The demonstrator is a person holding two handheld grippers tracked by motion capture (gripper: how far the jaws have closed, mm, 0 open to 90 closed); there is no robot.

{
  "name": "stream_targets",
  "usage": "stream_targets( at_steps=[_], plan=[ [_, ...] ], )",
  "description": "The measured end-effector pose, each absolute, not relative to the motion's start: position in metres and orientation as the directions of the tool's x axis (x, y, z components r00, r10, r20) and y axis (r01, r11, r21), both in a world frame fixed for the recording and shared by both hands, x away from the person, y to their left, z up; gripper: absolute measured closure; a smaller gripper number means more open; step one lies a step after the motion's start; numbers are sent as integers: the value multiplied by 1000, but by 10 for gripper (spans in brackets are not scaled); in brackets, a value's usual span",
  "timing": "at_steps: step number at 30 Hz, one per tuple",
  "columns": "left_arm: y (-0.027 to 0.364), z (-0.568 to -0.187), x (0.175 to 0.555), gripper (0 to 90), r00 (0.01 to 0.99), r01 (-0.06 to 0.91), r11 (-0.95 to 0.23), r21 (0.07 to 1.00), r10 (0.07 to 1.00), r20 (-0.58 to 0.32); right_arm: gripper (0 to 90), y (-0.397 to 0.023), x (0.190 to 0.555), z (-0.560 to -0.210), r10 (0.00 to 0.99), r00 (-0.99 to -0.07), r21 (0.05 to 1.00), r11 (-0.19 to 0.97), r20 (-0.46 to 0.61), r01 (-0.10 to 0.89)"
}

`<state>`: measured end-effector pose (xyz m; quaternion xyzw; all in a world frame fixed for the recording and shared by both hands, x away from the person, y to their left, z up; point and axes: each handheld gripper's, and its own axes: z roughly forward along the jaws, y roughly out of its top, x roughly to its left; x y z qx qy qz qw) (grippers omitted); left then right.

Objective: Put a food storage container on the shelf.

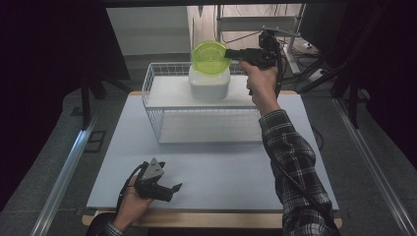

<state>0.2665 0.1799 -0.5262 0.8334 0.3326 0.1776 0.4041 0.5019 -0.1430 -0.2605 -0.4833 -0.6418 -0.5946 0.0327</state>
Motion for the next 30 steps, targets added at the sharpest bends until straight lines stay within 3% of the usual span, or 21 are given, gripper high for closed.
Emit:
stream_targets(
  at_steps=[15,30],
  plan=[
    [179,-526,266,30,720,409,-456,790,694,28,782,-128,501,-255,685,-465,742,-166,560,649],
    [178,-527,266,30,724,409,-460,788,689,26,716,-128,505,-257,703,-447,741,-169,553,650]
  ],
)
